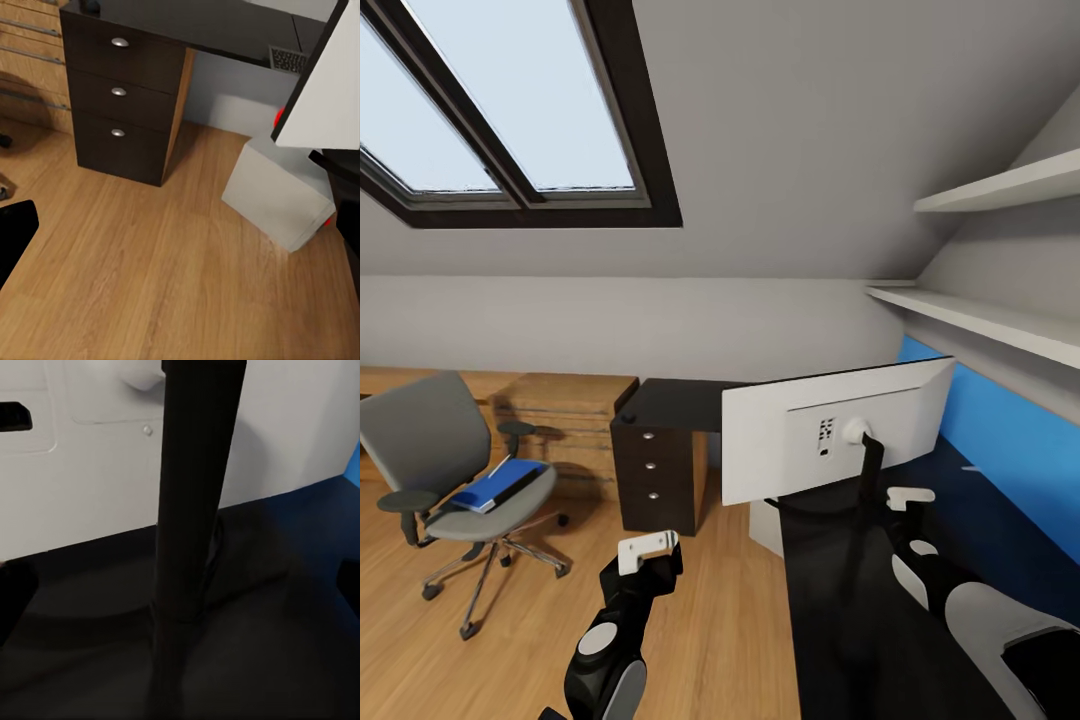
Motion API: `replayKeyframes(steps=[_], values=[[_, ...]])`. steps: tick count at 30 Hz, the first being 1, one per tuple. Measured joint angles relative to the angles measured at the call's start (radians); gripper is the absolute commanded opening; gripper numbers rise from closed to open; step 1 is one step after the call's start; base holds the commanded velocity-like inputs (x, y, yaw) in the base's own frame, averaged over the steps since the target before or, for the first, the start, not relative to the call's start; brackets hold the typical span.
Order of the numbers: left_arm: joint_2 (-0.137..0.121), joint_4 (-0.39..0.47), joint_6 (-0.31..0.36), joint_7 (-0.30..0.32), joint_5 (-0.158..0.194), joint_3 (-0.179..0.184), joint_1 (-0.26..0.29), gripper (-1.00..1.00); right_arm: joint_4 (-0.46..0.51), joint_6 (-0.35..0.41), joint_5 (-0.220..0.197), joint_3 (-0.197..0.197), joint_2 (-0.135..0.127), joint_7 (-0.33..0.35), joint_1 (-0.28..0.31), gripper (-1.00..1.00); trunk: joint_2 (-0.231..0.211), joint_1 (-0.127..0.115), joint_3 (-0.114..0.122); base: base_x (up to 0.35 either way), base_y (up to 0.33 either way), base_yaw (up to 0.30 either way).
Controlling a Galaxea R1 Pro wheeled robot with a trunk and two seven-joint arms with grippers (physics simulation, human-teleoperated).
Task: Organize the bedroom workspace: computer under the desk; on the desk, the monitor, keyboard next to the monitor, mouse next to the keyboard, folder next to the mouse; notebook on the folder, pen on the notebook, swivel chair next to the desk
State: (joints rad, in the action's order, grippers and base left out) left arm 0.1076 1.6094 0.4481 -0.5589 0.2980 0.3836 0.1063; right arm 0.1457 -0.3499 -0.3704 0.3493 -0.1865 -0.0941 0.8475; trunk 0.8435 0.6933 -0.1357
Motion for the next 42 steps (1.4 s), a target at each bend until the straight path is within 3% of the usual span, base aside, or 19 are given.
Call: replayKeyframes(steps=[14,27,42], values=[[0.0,0.007,0.0,0.0,0.0,0.0,0.0,1.0,0.0,0.054,-0.037,-0.001,-0.002,0.0,0.0,1.0,0.0,0.0,0.0,0.085,0.0,0.0],[0.0,0.007,0.001,0.0,0.0,0.001,0.0,1.0,0.001,0.053,-0.04,-0.001,-0.004,0.0,0.0,1.0,0.0,0.0,0.0,0.056,0.0,0.0],[0.0,0.008,0.001,0.0,0.0,0.002,0.0,1.0,0.004,0.05,-0.043,-0.007,-0.025,-0.003,0.0,1.0,0.0,0.0,0.0,0.018,0.0,0.0]])
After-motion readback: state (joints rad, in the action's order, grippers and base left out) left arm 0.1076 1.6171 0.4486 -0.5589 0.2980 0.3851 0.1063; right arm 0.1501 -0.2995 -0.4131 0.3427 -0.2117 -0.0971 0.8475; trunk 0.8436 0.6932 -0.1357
